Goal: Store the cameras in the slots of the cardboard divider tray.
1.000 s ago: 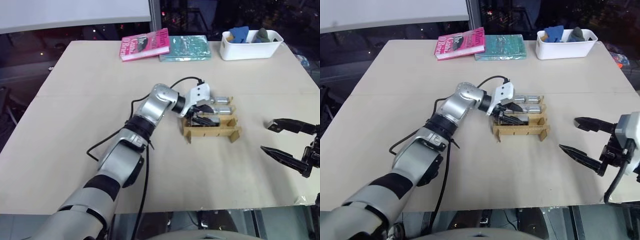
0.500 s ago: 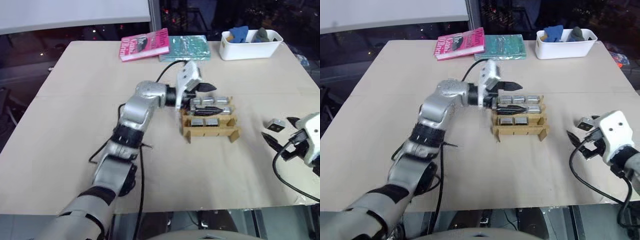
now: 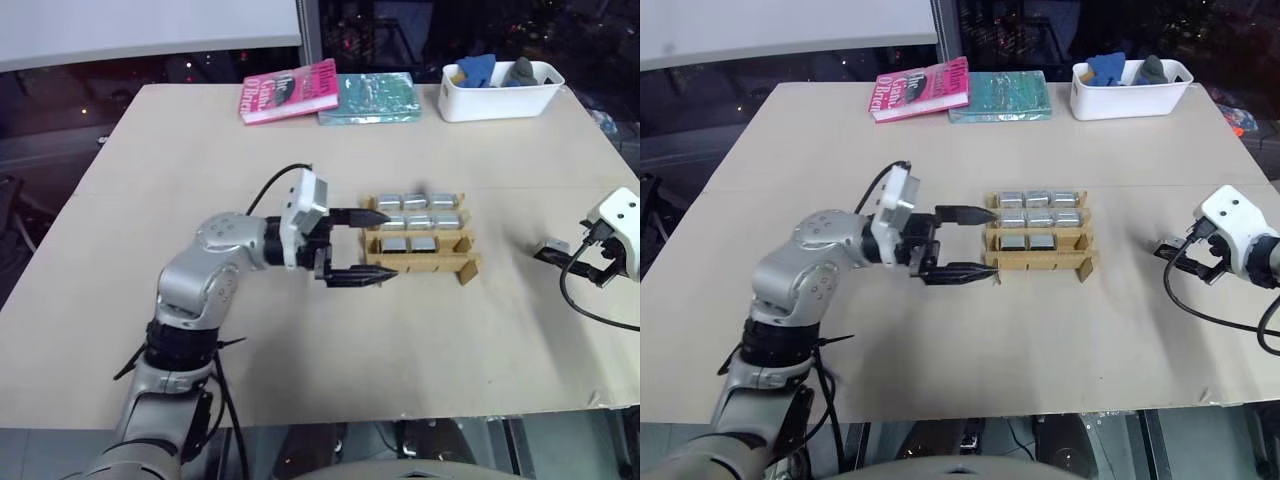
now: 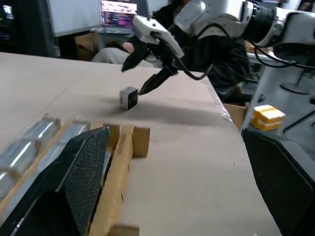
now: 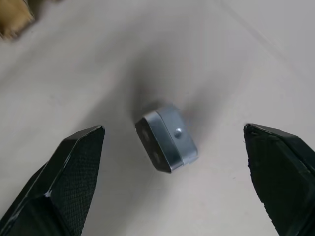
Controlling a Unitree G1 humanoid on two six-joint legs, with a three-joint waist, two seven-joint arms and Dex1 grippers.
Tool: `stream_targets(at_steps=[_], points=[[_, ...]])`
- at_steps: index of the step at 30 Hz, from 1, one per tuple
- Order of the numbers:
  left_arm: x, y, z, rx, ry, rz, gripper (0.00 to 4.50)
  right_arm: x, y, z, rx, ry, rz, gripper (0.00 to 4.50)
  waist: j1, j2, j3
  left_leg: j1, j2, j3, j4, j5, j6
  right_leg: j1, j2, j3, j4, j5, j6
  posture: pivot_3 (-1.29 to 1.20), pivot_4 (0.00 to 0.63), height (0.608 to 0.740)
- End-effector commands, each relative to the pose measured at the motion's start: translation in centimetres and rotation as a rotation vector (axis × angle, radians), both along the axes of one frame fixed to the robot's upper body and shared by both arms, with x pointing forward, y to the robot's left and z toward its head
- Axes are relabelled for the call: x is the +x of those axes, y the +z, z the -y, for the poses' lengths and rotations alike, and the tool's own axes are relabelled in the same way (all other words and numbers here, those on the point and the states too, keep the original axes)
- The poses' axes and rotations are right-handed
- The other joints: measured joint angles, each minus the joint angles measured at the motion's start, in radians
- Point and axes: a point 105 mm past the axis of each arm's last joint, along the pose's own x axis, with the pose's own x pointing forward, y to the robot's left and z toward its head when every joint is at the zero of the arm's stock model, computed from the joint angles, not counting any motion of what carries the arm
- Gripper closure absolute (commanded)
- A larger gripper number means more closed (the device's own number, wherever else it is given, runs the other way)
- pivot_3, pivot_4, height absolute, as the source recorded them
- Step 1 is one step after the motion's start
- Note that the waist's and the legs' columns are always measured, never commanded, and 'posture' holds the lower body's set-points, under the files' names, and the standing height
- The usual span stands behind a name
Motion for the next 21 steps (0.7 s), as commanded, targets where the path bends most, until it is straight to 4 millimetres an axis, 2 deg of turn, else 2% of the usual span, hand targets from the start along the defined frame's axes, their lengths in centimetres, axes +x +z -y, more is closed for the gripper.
stream_targets(at_steps=[1, 8, 16, 17, 19, 21], points=[[-1.7, 1.2, -0.3, -0.04, 0.007, 0.045, 0.04, 0.4, 1.0, 1.1, -0.042, 0.015, -0.013, 0.0, 0.0, 0.0, 0.0, 0.0, 0.0, 0.0, 0.0, 0.0, 0.0, 0.0, 0.0, 0.0, 0.0, 0.0, 0.0, 0.0, 0.15, 0.74], [-2.7, 0.6, -0.3, -0.057, 0.055, 0.023, 0.04, 1.3, -0.2, 1.2, -0.04, 0.043, -0.071, 0.0, -0.003, 0.0, 0.0, 0.002, 0.0, 0.001, -0.001, 0.0, 0.0, 0.0, 0.0, 0.001, 0.0, 0.0, 0.0, 0.0, 0.15, 0.74], [-2.6, 0.6, -1.0, -0.047, 0.095, 0.034, 0.04, 2.4, -1.5, 0.9, -0.04, 0.06, -0.094, 0.0, -0.003, 0.0, 0.0, 0.002, 0.0, 0.002, -0.001, 0.0, 0.0, 0.0, 0.0, 0.002, 0.0, 0.0, 0.0, 0.0, 0.15, 0.74], [-2.6, 0.5, -1.0, -0.047, 0.096, 0.035, 0.0, 2.4, -1.6, 1.0, -0.041, 0.06, -0.095, 0.56, -0.001, 0.0, 0.0, 0.002, 0.0, 0.002, -0.001, 0.0, 0.0, 0.0, 0.0, 0.002, 0.0, 0.0, 0.0, 0.0, 0.15, 0.74], [-2.7, 0.5, -1.1, -0.046, 0.098, 0.037, 0.0, 2.5, -1.7, 1.1, -0.04, 0.059, -0.102, 1.14, -0.001, 0.0, 0.0, 0.002, 0.0, 0.002, -0.001, 0.0, 0.0, 0.0, 0.0, 0.002, 0.0, 0.0, 0.0, 0.0, 0.15, 0.74], [-2.7, 0.4, -1.2, -0.045, 0.101, 0.038, 0.0, 2.4, -1.7, 1.2, -0.043, 0.062, -0.11, 2.13, -0.001, 0.0, 0.0, 0.002, 0.0, 0.002, -0.001, 0.0, 0.0, 0.0, 0.0, 0.002, 0.0, 0.0, 0.0, 0.0, 0.15, 0.74]])
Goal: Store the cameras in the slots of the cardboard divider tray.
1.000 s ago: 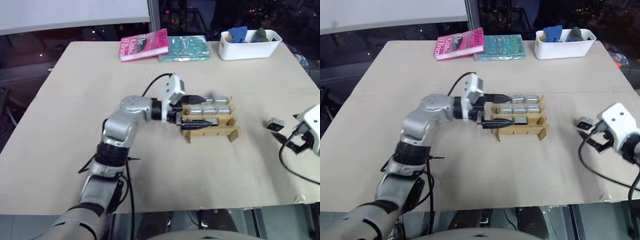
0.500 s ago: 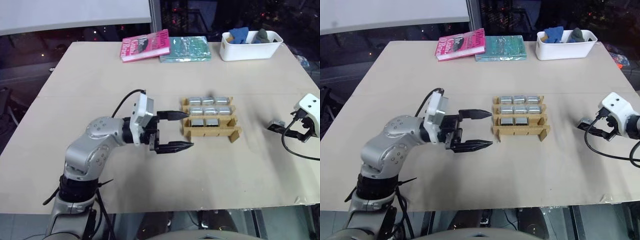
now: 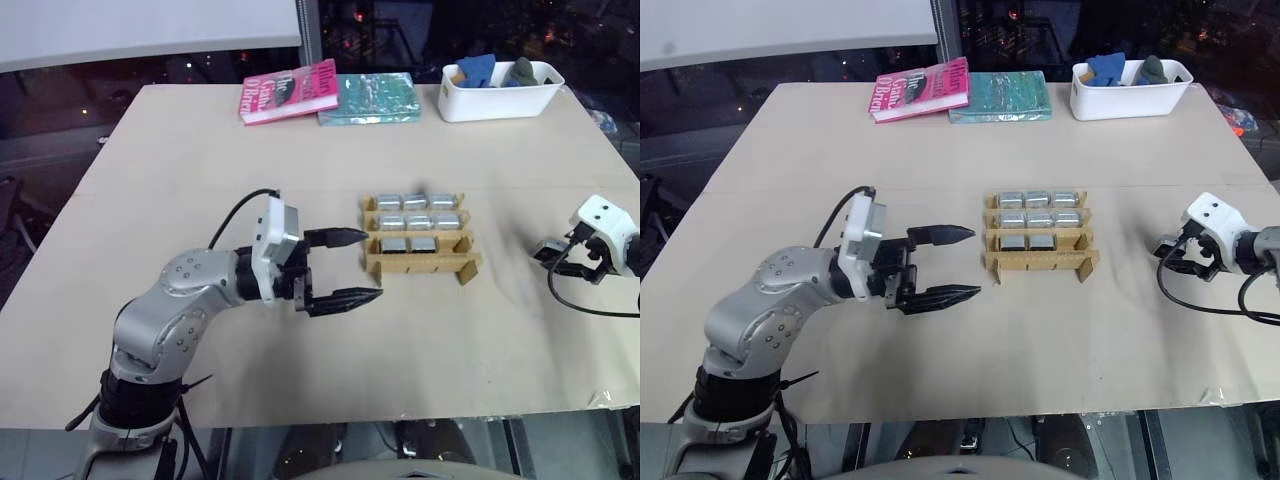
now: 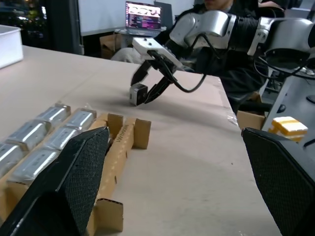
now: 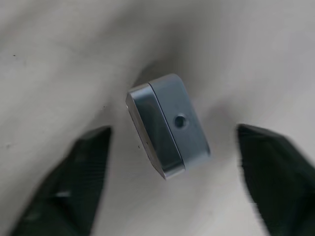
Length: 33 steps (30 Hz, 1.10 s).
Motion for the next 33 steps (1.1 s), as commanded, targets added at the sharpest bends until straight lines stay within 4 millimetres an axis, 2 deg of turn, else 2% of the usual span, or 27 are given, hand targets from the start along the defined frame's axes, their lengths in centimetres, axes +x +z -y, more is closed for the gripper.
stream_targets(at_steps=[1, 3, 6, 8, 11, 14, 17, 19, 25, 33], points=[[-0.8, 0.8, 0.1, -0.011, -0.018, 0.058, 0.0, 0.1, 1.2, 0.4, -0.022, 0.011, 0.028, 2.77, -0.001, 0.0, 0.0, 0.0, 0.0, 0.0, 0.0, 0.0, 0.0, 0.0, 0.0, 0.0, 0.0, 0.0, 0.0, 0.0, 0.15, 0.74], [-0.8, 0.8, 0.1, -0.011, -0.017, 0.058, 0.0, 0.1, 1.5, 0.6, -0.04, 0.013, 0.039, 3.63, -0.003, 0.0, 0.0, 0.001, 0.0, 0.0, 0.0, 0.0, 0.0, 0.001, 0.0, 0.0, 0.0, 0.0, 0.0, 0.0, 0.15, 0.74], [-0.8, 0.7, -0.1, -0.007, -0.02, 0.059, 0.0, -0.1, 2.7, 0.3, -0.071, 0.05, 0.07, 3.74, -0.003, 0.0, 0.0, 0.002, 0.0, 0.001, 0.0, 0.0, 0.0, 0.002, 0.0, 0.002, 0.0, 0.0, 0.0, 0.0, 0.15, 0.74], [-0.7, 0.6, -0.2, -0.002, -0.019, 0.061, 0.0, 0.0, 4.3, -1.0, -0.05, 0.101, 0.121, 3.74, -0.003, 0.001, 0.0, 0.002, 0.0, 0.001, 0.0, 0.0, 0.0, 0.001, 0.0, 0.001, 0.001, 0.0, 0.0, 0.0, 0.15, 0.74], [-0.7, 0.5, -0.5, 0.001, -0.016, 0.057, 0.0, -0.5, 6.5, -4.5, 0.005, 0.24, 0.185, 3.74, -0.007, 0.002, 0.001, 0.002, 0.0, 0.002, -0.002, 0.0, 0.0, 0.0, 0.0, 0.003, 0.0, 0.0, 0.0, 0.0, 0.15, 0.74], [-1.0, 0.1, -0.9, 0.018, -0.013, 0.043, 0.0, -1.1, 8.2, -10.3, 0.084, 0.42, 0.246, 3.74, -0.006, 0.002, 0.001, 0.002, 0.001, 0.002, -0.002, 0.0, 0.0, 0.0, 0.0, 0.002, 0.0, 0.0, 0.0, 0.0, 0.15, 0.74], [-1.3, -0.5, -1.4, 0.044, -0.002, 0.037, 0.0, -1.3, 8.3, -14.6, 0.121, 0.555, 0.275, 3.74, -0.012, 0.002, 0.001, 0.002, 0.001, 0.002, -0.003, 0.0, 0.0, -0.001, 0.0, 0.003, 0.0, 0.0, 0.0, 0.0, 0.15, 0.74], [-1.2, -0.7, -1.6, 0.057, 0.014, 0.038, 0.0, -1.2, 7.9, -15.7, 0.128, 0.599, 0.272, 3.74, -0.009, 0.002, 0.001, 0.002, 0.001, 0.001, -0.002, 0.0, 0.0, 0.0, 0.0, 0.003, 0.0, 0.0, 0.0, 0.0, 0.15, 0.74], [-1.6, -0.7, -1.9, 0.052, 0.044, 0.044, 0.0, -0.8, 6.1, -15.9, 0.111, 0.644, 0.225, 3.74, 0.006, 0.001, 0.001, 0.0, -0.002, 0.0, -0.002, -0.001, 0.001, -0.001, -0.003, 0.002, -0.002, 0.0, 0.0, 0.0, 0.15, 0.74], [-2.4, -0.6, -2.7, 0.033, 0.108, 0.027, 0.0, -0.3, 5.0, -13.6, 0.04, 0.637, 0.17, 3.74, -0.003, 0.001, 0.001, 0.001, -0.001, 0.0, -0.003, -0.001, 0.0, -0.001, -0.002, 0.002, -0.001, 0.0, 0.0, 0.0, 0.15, 0.74]])
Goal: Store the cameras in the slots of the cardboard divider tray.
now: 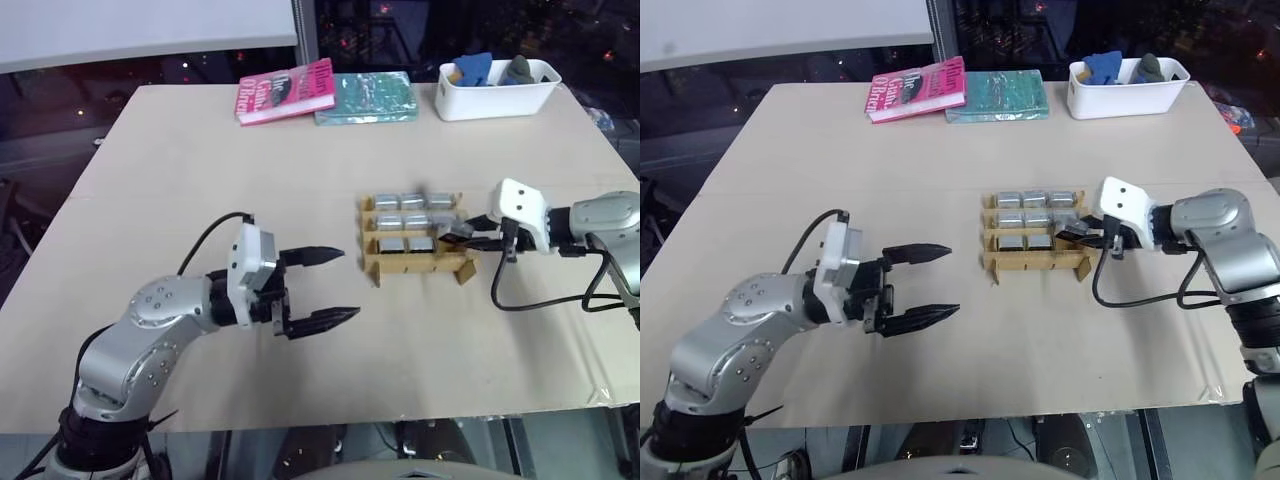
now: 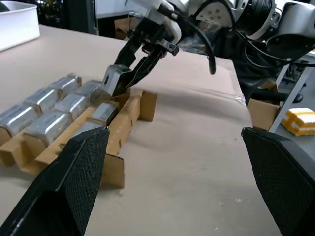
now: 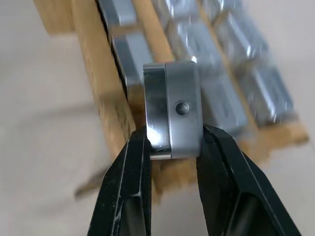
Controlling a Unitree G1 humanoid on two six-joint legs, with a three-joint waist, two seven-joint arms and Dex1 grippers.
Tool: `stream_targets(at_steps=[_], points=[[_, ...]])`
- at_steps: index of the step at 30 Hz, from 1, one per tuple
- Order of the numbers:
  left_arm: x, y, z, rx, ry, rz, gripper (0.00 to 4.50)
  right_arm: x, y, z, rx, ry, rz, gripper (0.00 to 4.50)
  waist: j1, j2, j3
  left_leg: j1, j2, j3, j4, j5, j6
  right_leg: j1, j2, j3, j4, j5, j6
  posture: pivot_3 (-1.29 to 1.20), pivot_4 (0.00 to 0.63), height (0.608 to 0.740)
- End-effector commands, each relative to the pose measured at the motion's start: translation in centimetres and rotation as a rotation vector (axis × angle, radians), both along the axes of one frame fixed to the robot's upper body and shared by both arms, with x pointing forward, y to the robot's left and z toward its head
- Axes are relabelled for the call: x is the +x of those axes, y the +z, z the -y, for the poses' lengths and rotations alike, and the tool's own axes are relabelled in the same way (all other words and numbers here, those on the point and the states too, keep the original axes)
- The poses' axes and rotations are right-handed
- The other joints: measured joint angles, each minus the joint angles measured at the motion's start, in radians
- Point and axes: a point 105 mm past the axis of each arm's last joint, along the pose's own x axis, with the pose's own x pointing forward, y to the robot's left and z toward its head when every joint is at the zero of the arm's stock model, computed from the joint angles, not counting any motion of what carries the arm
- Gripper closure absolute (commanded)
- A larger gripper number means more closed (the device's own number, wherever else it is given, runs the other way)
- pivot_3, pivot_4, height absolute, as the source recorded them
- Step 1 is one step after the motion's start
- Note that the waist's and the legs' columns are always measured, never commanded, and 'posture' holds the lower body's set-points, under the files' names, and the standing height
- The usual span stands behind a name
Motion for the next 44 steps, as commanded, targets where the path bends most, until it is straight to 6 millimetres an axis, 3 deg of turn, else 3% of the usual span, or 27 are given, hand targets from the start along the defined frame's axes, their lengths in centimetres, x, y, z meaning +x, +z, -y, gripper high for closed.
stream_targets(at_steps=[1, 17, 22, 23, 28, 32, 36, 40, 44], points=[[-0.6, 1.0, -0.3, 0.001, 0.01, 0.042, 0.0, 0.0, 1.0, 0.5, -0.031, 0.03, 0.033, 3.74, 0.001, 0.0, 0.0, 0.0, 0.0, 0.0, 0.0, 0.0, 0.0, 0.0, 0.0, 0.0, 0.0, 0.0, 0.0, 0.0, 0.15, 0.74], [-0.4, 1.2, -0.4, 0.001, 0.028, 0.04, 0.0, 0.3, -1.2, -0.1, -0.14, 0.127, -0.016, 3.74, 0.004, 0.0, 0.0, 0.0, 0.0, 0.0, 0.0, 0.0, 0.0, 0.001, 0.0, 0.0, 0.0, 0.0, 0.0, 0.0, 0.15, 0.74], [-0.4, 1.2, -0.5, 0.003, 0.034, 0.04, 0.0, 0.2, 0.3, -0.2, -0.112, 0.125, 0.046, 1.48, 0.003, 0.0, 0.0, 0.0, 0.0, 0.0, 0.0, 0.0, 0.0, 0.001, 0.0, 0.0, -0.001, 0.0, 0.0, 0.0, 0.15, 0.74], [-0.4, 1.2, -0.5, 0.004, 0.037, 0.04, 0.0, -0.2, 0.6, 0.0, -0.103, 0.122, 0.052, 1.05, 0.005, 0.0, 0.0, 0.0, 0.0, 0.0, 0.0, 0.0, 0.0, 0.001, 0.0, 0.0, -0.001, 0.0, 0.0, 0.0, 0.15, 0.74], [0.9, 1.1, -1.3, -0.024, 0.134, 0.035, 0.0, -3.3, 2.9, 1.4, 0.046, 0.009, 0.109, 1.05, 0.013, 0.0, 0.0, -0.001, 0.0, -0.002, -0.001, 0.0, 0.0, 0.0, -0.001, -0.002, -0.002, 0.0, 0.0, 0.0, 0.15, 0.74], [1.8, 0.3, -2.8, -0.027, 0.232, 0.029, 0.0, -7.0, 3.2, 3.0, 0.178, -0.152, 0.123, 0.03, 0.013, 0.0, 0.0, -0.002, 0.0, -0.002, -0.001, 0.0, 0.0, 0.0, -0.002, -0.002, -0.002, 0.0, 0.0, 0.0, 0.15, 0.74], [1.9, -0.9, -4.5, -0.005, 0.301, 0.01, 0.0, -9.7, 2.7, 5.3, 0.235, -0.35, 0.181, 0.03, 0.009, 0.0, -0.001, 0.0, 0.0, -0.002, -0.002, 0.0, 0.0, 0.001, -0.002, -0.002, -0.001, 0.0, 0.0, 0.0, 0.15, 0.74], [2.3, -2.0, -7.0, 0.03, 0.442, 0.015, 0.0, -12.8, 0.7, 6.8, 0.29, -0.512, 0.123, 0.03, 0.007, 0.001, -0.001, 0.001, 0.0, -0.002, -0.003, -0.001, 0.0, 0.002, -0.002, -0.002, -0.001, 0.0, 0.0, 0.0, 0.15, 0.74], [2.4, -2.5, -7.5, 0.048, 0.441, -0.007, 0.0, -13.5, 0.1, 7.5, 0.317, -0.579, 0.115, 0.03, 0.005, 0.001, -0.002, 0.002, 0.0, -0.002, -0.002, -0.003, 0.004, 0.003, -0.002, -0.002, -0.001, 0.0, 0.0, 0.0, 0.15, 0.74]])
